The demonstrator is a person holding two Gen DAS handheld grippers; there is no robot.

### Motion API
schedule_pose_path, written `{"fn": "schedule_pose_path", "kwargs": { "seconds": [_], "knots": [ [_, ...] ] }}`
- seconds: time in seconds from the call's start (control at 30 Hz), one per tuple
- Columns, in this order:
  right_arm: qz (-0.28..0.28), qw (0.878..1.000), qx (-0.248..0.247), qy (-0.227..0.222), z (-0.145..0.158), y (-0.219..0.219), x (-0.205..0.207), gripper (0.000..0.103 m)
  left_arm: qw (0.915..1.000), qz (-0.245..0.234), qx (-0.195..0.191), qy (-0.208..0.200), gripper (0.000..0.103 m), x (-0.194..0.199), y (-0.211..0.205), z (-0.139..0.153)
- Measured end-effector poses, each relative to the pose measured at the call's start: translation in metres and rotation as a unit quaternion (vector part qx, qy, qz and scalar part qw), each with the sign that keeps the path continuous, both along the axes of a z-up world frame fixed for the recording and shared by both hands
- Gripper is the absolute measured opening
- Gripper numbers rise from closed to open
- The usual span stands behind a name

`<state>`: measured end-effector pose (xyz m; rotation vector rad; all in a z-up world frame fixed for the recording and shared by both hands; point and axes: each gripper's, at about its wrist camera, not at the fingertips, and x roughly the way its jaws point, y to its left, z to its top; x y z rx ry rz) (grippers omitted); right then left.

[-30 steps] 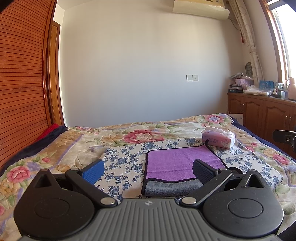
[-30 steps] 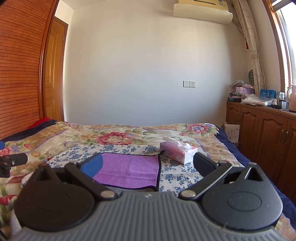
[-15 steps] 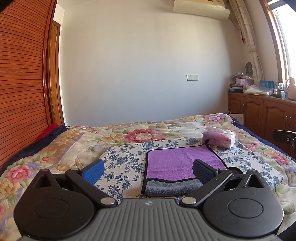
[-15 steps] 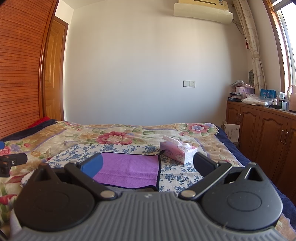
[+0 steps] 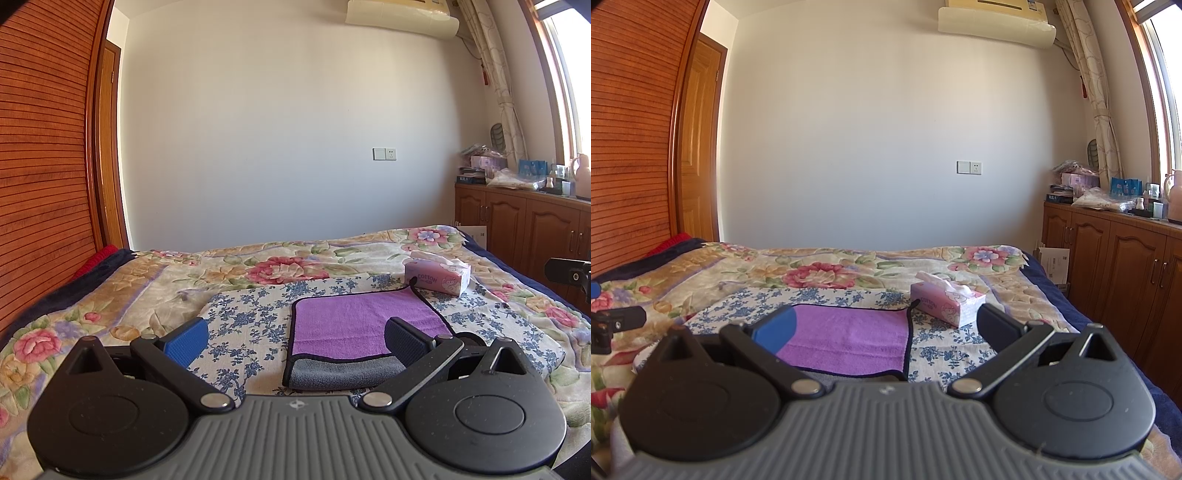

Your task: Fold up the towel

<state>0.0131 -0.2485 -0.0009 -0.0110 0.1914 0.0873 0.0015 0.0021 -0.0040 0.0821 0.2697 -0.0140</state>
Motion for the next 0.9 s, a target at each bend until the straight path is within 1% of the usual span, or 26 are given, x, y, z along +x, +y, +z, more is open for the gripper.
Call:
{"fn": "schedule_pose_path", "kwargs": {
  "seconds": [0.47, 0.5, 0.63, 0.9],
  "knots": [
    [0.004, 1.0, -0.003, 0.002, -0.002, 0.002, 0.002, 0.103, 1.0, 0.001, 0.0, 0.002, 0.103, 0.0, 0.002, -0.003],
    [0.005, 1.0, -0.005, 0.003, -0.002, 0.003, 0.002, 0.103, 1.0, 0.001, 0.0, 0.004, 0.103, 0.0, 0.004, -0.011],
    [0.008, 1.0, -0.008, 0.007, -0.004, 0.006, 0.007, 0.103, 0.9999, 0.002, 0.003, 0.012, 0.103, 0.003, 0.005, -0.016],
    [0.015, 1.0, -0.008, 0.019, -0.006, 0.006, 0.017, 0.103, 0.9992, 0.004, 0.004, 0.04, 0.103, 0.015, 0.002, -0.014]
  ]
}}
